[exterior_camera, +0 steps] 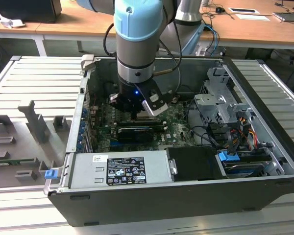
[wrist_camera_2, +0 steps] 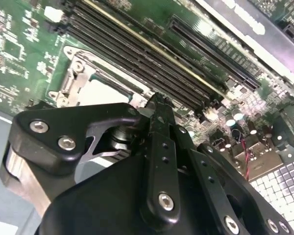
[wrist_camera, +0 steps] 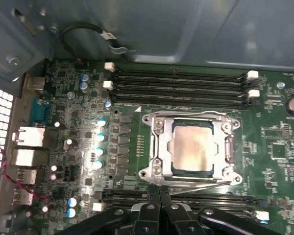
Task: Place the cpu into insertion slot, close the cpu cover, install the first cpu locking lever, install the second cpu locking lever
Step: 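Install the second cpu locking lever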
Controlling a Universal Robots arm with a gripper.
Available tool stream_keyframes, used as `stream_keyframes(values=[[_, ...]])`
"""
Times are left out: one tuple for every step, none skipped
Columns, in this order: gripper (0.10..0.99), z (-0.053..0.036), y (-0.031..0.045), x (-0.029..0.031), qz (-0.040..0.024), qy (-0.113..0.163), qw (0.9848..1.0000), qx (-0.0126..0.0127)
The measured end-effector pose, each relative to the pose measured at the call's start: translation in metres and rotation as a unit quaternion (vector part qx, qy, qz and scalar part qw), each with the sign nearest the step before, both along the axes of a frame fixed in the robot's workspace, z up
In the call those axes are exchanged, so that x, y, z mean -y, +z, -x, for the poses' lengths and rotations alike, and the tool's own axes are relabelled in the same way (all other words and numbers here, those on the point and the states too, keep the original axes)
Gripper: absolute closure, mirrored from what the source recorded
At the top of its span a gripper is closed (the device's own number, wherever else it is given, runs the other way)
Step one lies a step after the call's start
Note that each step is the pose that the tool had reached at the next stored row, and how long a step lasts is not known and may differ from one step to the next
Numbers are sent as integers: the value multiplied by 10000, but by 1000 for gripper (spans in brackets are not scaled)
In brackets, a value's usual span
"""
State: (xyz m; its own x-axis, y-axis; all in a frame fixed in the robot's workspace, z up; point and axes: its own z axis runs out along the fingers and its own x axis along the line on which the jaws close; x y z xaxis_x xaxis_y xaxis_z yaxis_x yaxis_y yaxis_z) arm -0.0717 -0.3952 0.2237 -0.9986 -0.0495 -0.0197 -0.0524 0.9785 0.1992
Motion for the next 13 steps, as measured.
stream_keyframes(values=[[980, 26, -25, 1, -6, -1, 10000, -1], [980, 34, -48, 1, -11, -1, 10000, -1], [980, 35, -66, 1, -14, -1, 10000, -1], [980, 36, -79, 1, -20, 0, 10000, -1], [980, 38, -94, 1, -38, 0, 10000, -1], [980, 40, -108, 1, -66, -1, 10000, -1], [980, 41, -119, 1, -88, -1, 10000, -1], [980, 41, -128, 1, -106, 0, 9999, -1], [980, 41, -150, 2, -132, -1, 9999, -1], [980, 49, -166, 3, -162, -1, 9999, -2], [980, 54, -180, 3, -197, 1, 9998, -1], [980, 57, -190, 3, -213, 0, 9998, -1], [980, 61, -198, 4, -236, -1, 9997, -1]])
